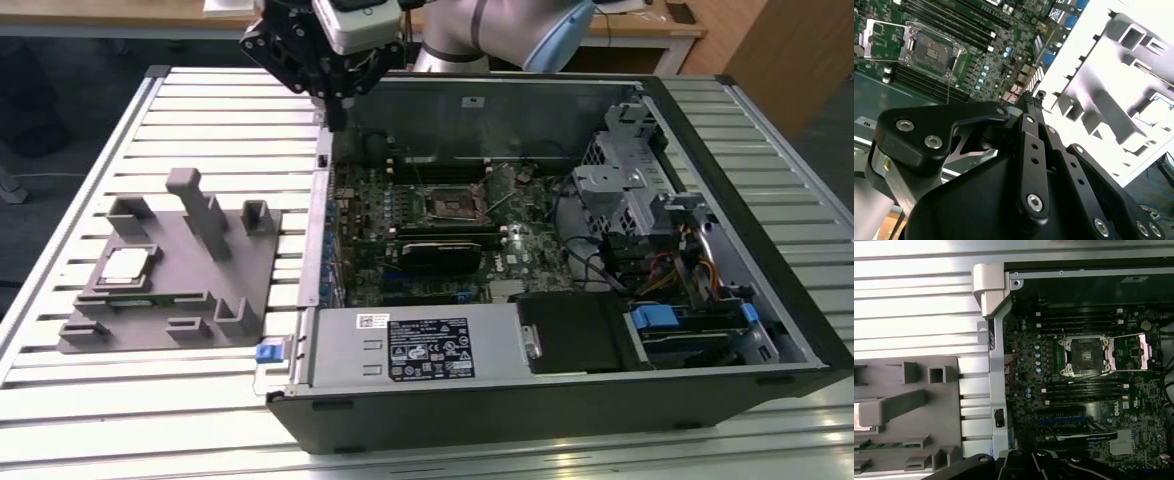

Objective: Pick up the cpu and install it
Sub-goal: 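Reach for the cpu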

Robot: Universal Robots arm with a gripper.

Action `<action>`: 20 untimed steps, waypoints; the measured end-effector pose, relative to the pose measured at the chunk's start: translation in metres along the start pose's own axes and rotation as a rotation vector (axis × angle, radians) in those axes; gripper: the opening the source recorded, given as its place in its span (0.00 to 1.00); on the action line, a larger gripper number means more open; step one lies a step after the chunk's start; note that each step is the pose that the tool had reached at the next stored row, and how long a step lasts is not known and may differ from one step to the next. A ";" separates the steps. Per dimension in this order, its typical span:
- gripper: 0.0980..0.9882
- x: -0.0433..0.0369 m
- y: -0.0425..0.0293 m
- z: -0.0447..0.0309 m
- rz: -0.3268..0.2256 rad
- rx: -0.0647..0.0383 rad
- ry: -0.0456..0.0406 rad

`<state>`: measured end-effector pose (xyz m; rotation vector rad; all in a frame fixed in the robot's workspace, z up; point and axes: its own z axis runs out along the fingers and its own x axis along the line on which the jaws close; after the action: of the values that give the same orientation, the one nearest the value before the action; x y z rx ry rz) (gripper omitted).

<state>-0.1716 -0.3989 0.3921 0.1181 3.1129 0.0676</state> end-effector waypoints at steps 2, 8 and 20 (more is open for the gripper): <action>0.01 0.0027 -0.0002 0.0002 0.000 0.000 0.0002; 0.01 0.0082 -0.0007 0.0006 0.000 0.000 0.0009; 0.01 0.0183 -0.0014 0.0011 0.000 0.000 0.0013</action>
<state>-0.1899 -0.3989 0.3905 0.1183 3.1142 0.0676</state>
